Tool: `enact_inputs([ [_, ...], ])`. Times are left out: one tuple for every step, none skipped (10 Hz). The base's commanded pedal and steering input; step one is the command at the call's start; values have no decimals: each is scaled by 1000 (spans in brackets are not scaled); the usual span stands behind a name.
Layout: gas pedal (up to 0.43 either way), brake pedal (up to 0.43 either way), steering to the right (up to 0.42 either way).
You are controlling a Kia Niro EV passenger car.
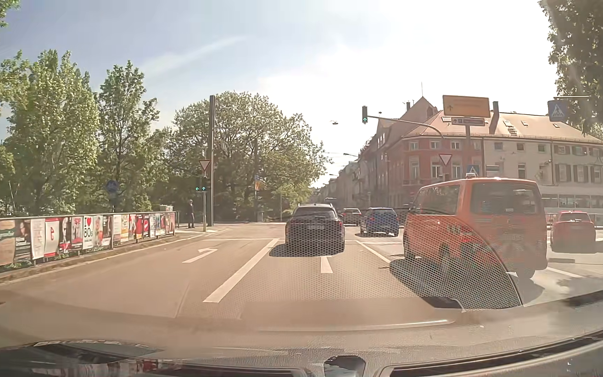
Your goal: Follow the waypoints while adhering to traffic rules and regulations
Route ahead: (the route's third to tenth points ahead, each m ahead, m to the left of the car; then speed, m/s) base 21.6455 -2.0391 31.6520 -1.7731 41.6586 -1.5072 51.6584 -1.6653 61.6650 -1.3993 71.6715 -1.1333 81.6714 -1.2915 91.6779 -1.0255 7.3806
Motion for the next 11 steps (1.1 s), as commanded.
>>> enact_inputs([
  [118, 0, -1],
  [118, 0, -1],
  [118, 0, -1],
  [118, 0, -1],
  [110, 0, -1],
  [110, 0, -1],
  [110, 0, -1],
  [110, 0, -1],
  [98, 0, -1],
  [98, 0, -1],
  [87, 0, -1],
])
